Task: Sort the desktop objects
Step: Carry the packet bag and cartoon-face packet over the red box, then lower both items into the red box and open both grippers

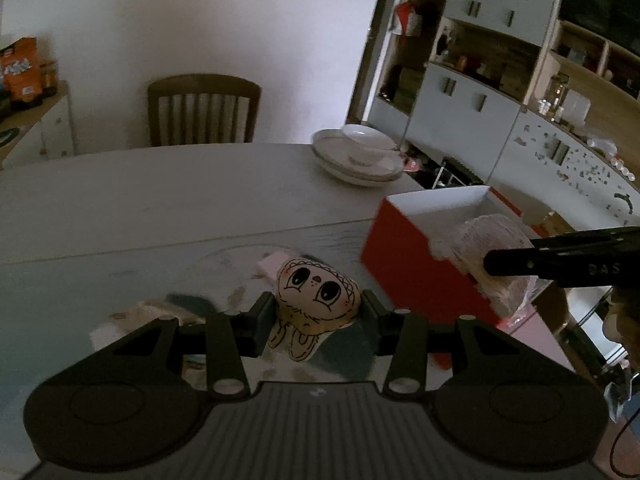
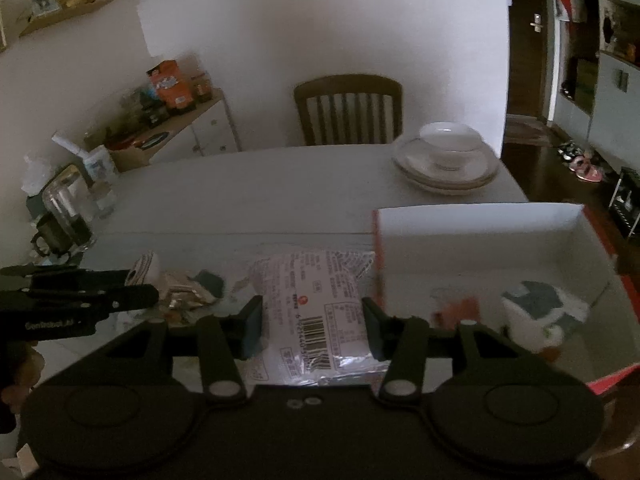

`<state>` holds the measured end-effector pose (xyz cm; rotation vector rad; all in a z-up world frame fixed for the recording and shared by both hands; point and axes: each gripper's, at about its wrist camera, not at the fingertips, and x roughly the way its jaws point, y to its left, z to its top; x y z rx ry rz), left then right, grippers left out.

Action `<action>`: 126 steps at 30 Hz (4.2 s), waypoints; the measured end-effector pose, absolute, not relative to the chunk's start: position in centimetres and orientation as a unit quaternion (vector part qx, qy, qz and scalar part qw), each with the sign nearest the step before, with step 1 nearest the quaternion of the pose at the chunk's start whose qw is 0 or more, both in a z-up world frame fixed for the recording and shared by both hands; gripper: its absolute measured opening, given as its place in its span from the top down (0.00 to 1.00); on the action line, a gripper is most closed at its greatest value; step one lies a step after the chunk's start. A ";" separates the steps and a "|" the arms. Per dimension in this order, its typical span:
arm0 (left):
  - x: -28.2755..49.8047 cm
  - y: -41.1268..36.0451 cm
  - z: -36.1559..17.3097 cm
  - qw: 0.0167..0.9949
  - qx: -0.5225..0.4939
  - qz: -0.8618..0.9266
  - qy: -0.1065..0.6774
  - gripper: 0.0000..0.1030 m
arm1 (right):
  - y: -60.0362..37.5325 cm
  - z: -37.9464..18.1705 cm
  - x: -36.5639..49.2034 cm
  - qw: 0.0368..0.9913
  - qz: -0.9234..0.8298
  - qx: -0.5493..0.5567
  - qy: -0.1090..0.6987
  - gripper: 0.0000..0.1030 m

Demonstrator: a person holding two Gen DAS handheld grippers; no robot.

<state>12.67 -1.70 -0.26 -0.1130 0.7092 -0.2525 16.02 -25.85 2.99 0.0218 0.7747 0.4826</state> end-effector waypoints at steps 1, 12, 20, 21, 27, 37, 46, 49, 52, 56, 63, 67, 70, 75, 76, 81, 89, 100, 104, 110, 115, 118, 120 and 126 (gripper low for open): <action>12.8 -2.4 -0.2 0.928 -0.053 -0.126 0.346 0.57 | -26.5 3.0 16.1 0.899 0.230 0.011 0.373 0.52; 15.0 -9.6 0.4 0.926 -0.030 -0.160 0.340 0.57 | -33.5 2.8 17.3 0.909 0.201 0.021 0.364 0.52; 17.3 -14.3 0.4 0.922 -0.012 -0.188 0.340 0.57 | -38.0 2.3 19.1 0.914 0.174 0.036 0.365 0.52; 17.6 -14.9 0.3 0.921 -0.009 -0.190 0.340 0.57 | -38.4 2.2 19.3 0.914 0.171 0.037 0.366 0.52; 19.2 -17.9 -0.2 0.915 0.007 -0.209 0.346 0.57 | -40.8 1.3 20.6 0.914 0.159 0.042 0.372 0.52; 21.5 -22.8 -2.1 0.897 0.039 -0.232 0.375 0.57 | -42.6 -0.6 23.8 0.907 0.147 0.034 0.393 0.52; 23.2 -26.0 -4.4 0.876 0.072 -0.232 0.416 0.57 | -42.1 -1.7 27.1 0.904 0.156 0.008 0.399 0.52; 23.8 -26.4 -5.4 0.867 0.080 -0.229 0.434 0.57 | -42.0 -2.3 28.2 0.901 0.154 0.006 0.405 0.52; 24.2 -26.8 -5.9 0.862 0.092 -0.227 0.444 0.57 | -41.8 -3.2 29.2 0.896 0.151 0.003 0.417 0.52; 25.1 -27.7 -6.8 0.850 0.113 -0.228 0.462 0.57 | -41.3 -4.2 29.9 0.892 0.157 -0.008 0.424 0.52; 26.2 -28.4 -8.0 0.830 0.130 -0.231 0.492 0.57 | -40.3 -5.1 30.3 0.883 0.174 -0.026 0.435 0.52; 26.4 -28.7 -8.6 0.817 0.135 -0.234 0.510 0.57 | -40.0 -5.7 30.1 0.877 0.183 -0.031 0.444 0.52; 26.7 -28.8 -9.1 0.808 0.136 -0.233 0.524 0.57 | -39.8 -5.9 29.6 0.876 0.187 -0.038 0.444 0.52; 26.9 -28.7 -9.7 0.794 0.127 -0.230 0.548 0.56 | -40.1 -5.8 29.8 0.874 0.186 -0.036 0.447 0.51; 26.9 -28.7 -9.7 0.792 0.128 -0.229 0.552 0.55 | -40.1 -5.9 29.8 0.874 0.186 -0.036 0.448 0.51; 26.9 -28.7 -9.8 0.785 0.120 -0.232 0.561 0.52 | -40.0 -5.8 29.9 0.872 0.185 -0.039 0.451 0.49; 26.8 -28.8 -9.3 0.794 0.124 -0.226 0.551 0.45 | -40.1 -5.8 29.8 0.870 0.185 -0.047 0.454 0.40; 26.2 -28.0 -7.3 0.821 0.076 -0.237 0.515 0.26 | -40.8 -4.6 29.1 0.877 0.184 -0.042 0.441 0.24; 25.4 -27.7 -6.4 0.834 0.063 -0.238 0.494 0.21 | -41.3 -3.9 28.4 0.881 0.184 -0.035 0.434 0.20; 23.8 -27.1 -5.1 0.850 0.053 -0.234 0.470 0.21 | -41.9 -2.6 27.6 0.886 0.187 -0.018 0.424 0.14; 22.8 -26.3 -3.9 0.866 0.056 -0.229 0.441 0.21 | -42.1 -1.3 26.6 0.891 0.193 -0.004 0.411 0.09; 22.0 -25.7 -3.0 0.873 0.052 -0.231 0.427 0.21 | -42.0 -0.6 25.8 0.893 0.195 0.004 0.405 0.08; 21.5 -25.1 -2.5 0.877 0.048 -0.235 0.417 0.21 | -41.9 -0.1 25.2 0.895 0.199 0.010 0.400 0.07; 19.7 -23.2 -1.2 0.887 0.047 -0.241 0.390 0.21 | -40.9 1.3 23.2 0.900 0.208 0.015 0.383 0.03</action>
